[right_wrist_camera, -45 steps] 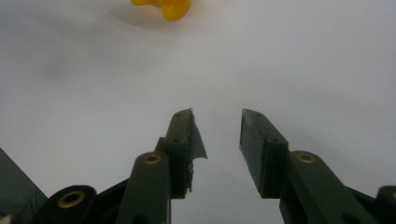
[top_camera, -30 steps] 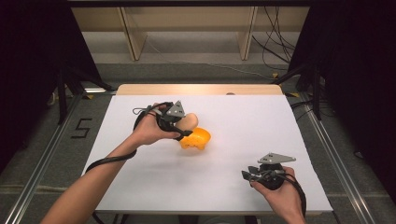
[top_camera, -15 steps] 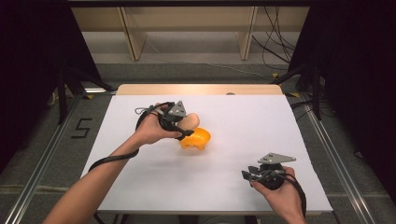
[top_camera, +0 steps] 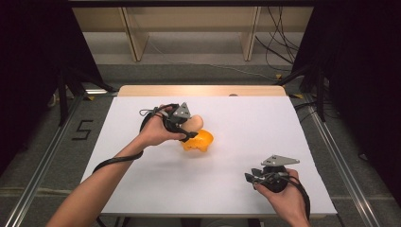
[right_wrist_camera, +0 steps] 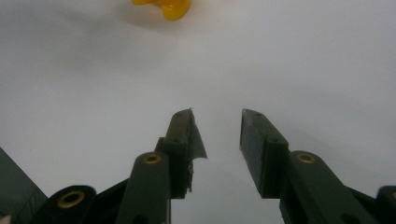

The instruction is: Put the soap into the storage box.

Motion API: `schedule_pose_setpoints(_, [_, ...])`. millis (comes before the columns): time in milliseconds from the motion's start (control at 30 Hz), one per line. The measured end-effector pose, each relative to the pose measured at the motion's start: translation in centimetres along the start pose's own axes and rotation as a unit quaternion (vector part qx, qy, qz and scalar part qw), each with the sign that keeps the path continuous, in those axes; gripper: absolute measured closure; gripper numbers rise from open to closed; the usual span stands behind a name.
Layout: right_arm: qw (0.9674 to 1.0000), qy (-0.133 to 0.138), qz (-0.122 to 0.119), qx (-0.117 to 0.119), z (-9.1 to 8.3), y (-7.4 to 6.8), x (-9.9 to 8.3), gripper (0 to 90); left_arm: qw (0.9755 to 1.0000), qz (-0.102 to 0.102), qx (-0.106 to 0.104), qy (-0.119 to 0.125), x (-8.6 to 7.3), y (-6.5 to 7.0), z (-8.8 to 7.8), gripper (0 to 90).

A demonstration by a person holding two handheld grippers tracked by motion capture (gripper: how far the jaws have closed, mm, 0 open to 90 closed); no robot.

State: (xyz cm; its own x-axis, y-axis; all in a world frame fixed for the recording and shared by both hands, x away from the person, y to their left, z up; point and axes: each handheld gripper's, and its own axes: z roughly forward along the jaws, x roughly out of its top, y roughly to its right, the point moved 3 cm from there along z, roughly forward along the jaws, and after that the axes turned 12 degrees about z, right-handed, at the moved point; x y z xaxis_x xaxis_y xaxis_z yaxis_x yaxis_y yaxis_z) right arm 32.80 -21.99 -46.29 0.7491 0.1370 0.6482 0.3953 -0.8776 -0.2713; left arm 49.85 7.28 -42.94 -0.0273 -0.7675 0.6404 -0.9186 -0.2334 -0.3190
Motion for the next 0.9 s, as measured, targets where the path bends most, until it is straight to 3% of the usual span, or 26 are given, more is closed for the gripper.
schedule_pose_setpoints(67, [1.0,-0.004,0.005,0.001,-0.01,-0.06,-0.01,64.7,1.0,0.008,-0.004,0.001,0.02,0.03,0.07,32.1])
schedule_pose_setpoints(133, [0.9999,-0.003,0.009,0.004,0.04,-0.09,0.01,64.7,1.0,0.003,-0.004,0.002,0.0,0.19,0.19,32.1])
schedule_pose_setpoints(167, [0.9999,-0.006,0.008,0.003,0.01,-0.08,0.01,64.7,0.9998,0.02,-0.008,-0.004,-0.03,0.05,0.1,32.1])
schedule_pose_setpoints(300, [0.9999,-0.007,0.01,0.003,0.0,-0.1,0.0,64.7,0.9998,0.017,-0.011,-0.004,-0.04,0.12,0.13,32.1])
schedule_pose_setpoints(367, [0.9998,0.01,-0.015,0.007,0.26,0.19,0.13,64.6,0.9999,0.006,-0.014,-0.002,-0.07,0.25,0.17,32.1])
schedule_pose_setpoints(400, [1.0,0.002,-0.002,0.001,0.07,0.02,0.08,64.5,0.9998,0.008,-0.017,-0.004,-0.08,0.27,0.15,32.1])
schedule_pose_setpoints(633, [1.0,0.002,-0.01,0.001,0.11,0.06,0.15,64.5,0.9996,0.014,-0.023,-0.008,-0.22,0.3,0.32,32.1])
schedule_pose_setpoints(733, [1.0,-0.004,-0.001,-0.002,0.01,-0.03,0.07,64.3,0.9997,0.006,-0.024,-0.007,-0.31,0.39,0.44,32.1])
schedule_pose_setpoints(900, [1.0,-0.003,0.008,-0.001,-0.08,-0.07,0.03,64.2,0.9996,0.008,-0.024,-0.009,-0.43,0.36,0.61,32.1])
